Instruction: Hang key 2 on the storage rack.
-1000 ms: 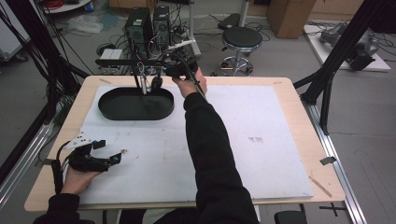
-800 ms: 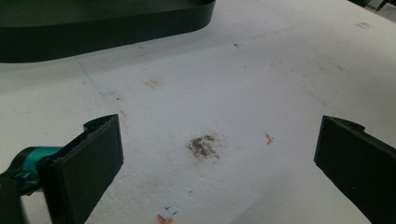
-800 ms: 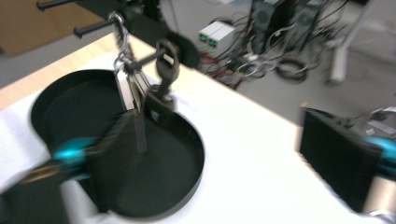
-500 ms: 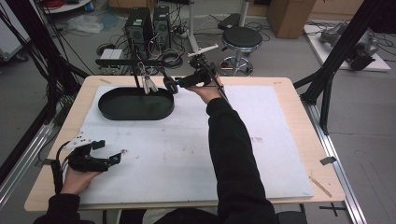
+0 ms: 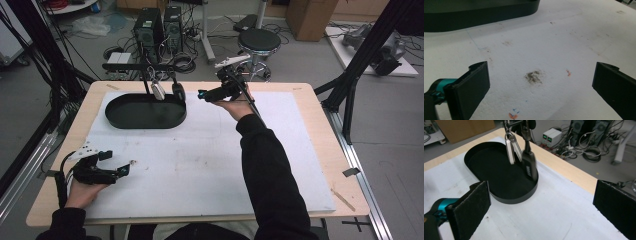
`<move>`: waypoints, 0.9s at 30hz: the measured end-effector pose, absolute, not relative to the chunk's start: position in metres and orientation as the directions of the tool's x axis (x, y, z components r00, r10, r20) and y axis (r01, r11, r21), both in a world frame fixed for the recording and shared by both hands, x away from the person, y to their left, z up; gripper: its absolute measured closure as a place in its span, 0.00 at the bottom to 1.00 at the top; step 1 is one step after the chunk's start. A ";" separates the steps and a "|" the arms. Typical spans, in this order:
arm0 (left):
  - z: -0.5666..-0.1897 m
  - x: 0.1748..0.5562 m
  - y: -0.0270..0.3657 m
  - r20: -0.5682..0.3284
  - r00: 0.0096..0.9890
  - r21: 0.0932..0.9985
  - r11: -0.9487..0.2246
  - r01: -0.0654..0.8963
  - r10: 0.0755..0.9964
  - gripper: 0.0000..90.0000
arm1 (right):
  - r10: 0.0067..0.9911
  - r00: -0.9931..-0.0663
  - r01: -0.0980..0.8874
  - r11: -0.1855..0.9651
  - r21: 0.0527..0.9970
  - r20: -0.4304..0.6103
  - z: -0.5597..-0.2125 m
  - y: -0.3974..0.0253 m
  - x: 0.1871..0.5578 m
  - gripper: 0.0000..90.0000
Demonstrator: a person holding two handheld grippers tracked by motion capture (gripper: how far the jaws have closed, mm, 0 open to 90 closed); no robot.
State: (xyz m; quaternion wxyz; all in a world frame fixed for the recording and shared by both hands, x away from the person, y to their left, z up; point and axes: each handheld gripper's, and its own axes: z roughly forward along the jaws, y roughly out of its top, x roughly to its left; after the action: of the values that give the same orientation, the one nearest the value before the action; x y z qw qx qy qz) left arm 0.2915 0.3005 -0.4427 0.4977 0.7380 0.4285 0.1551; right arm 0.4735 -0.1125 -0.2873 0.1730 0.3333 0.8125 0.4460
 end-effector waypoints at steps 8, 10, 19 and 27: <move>-0.443 0.291 0.301 -0.194 0.585 0.866 -0.142 0.479 0.787 0.02 | 0.691 -0.722 0.358 0.360 0.862 0.012 -0.292 -0.130 0.453 0.01; -0.443 0.291 0.301 -0.194 0.585 0.866 -0.143 0.480 0.787 0.02 | 0.689 -0.725 0.349 0.358 0.866 0.007 -0.294 -0.133 0.447 0.01; -0.443 0.291 0.300 -0.193 0.588 0.864 -0.148 0.481 0.785 0.02 | 0.674 -0.739 0.311 0.354 0.882 -0.009 -0.307 -0.149 0.419 0.01; -0.443 0.291 0.300 -0.189 0.589 0.863 -0.153 0.482 0.786 0.02 | 0.670 -0.740 0.297 0.403 0.866 -0.057 -0.325 -0.159 0.406 0.01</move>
State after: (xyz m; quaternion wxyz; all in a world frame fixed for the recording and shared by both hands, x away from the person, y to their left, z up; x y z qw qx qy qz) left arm 0.2912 0.3002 -0.4428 0.4919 0.7434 0.4261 0.1545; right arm 0.4061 -0.1594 -0.3250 0.2031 0.2975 0.8124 0.4585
